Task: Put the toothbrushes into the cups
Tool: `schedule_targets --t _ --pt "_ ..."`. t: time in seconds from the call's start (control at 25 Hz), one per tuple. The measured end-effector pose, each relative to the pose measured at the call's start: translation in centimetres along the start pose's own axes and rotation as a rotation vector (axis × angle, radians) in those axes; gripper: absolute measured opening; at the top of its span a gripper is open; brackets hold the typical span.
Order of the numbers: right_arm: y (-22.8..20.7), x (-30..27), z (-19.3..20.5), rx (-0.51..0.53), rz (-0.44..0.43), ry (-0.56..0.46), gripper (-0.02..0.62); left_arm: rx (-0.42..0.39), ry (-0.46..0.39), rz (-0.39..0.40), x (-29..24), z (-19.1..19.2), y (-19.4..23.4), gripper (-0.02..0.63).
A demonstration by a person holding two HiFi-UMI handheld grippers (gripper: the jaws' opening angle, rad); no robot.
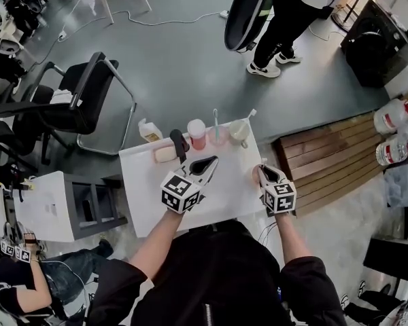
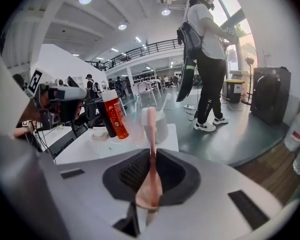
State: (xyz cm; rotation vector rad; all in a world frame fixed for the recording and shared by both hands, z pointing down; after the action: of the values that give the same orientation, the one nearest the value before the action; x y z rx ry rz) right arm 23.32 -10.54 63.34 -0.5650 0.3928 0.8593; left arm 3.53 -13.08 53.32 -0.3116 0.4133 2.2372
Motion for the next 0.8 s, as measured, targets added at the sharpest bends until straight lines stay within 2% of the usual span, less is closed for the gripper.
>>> schedule_targets --t 0.16,0.36,0.56,0.8 --pt "-0.3 -0.2 0.1 -0.009 0.020 0.020 0.044 -0.003 -0.005 0.002 0.3 -0.3 0.1 0.002" --pt "0.1 0.0 -0.1 -0.013 0.028 0.007 0.075 -0.005 -0.008 -0.005 1.0 -0.3 0.5 0.002" --pt "0.9 0.9 -2.2 0.012 0.041 -0.065 0.070 -0.006 -0.023 -0.017 1.7 -0.6 1.1 0.002" --pt "3.2 1.7 -5.8 0.076 0.038 -0.159 0.028 -0.011 -0.043 -0.044 3.3 -1.0 1.9 0.002"
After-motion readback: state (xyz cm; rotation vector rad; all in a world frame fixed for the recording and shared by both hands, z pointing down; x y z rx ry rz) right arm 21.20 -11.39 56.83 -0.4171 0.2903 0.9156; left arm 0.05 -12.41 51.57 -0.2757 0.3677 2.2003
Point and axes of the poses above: the fingertips, and each gripper's own axes: x backward along the fingers, y to its left, z out of its underside, the point moved 3 cm from there along x, backward along the fingers, and after that the axes turned 13 degrees about -z, right-handed, at the moved point
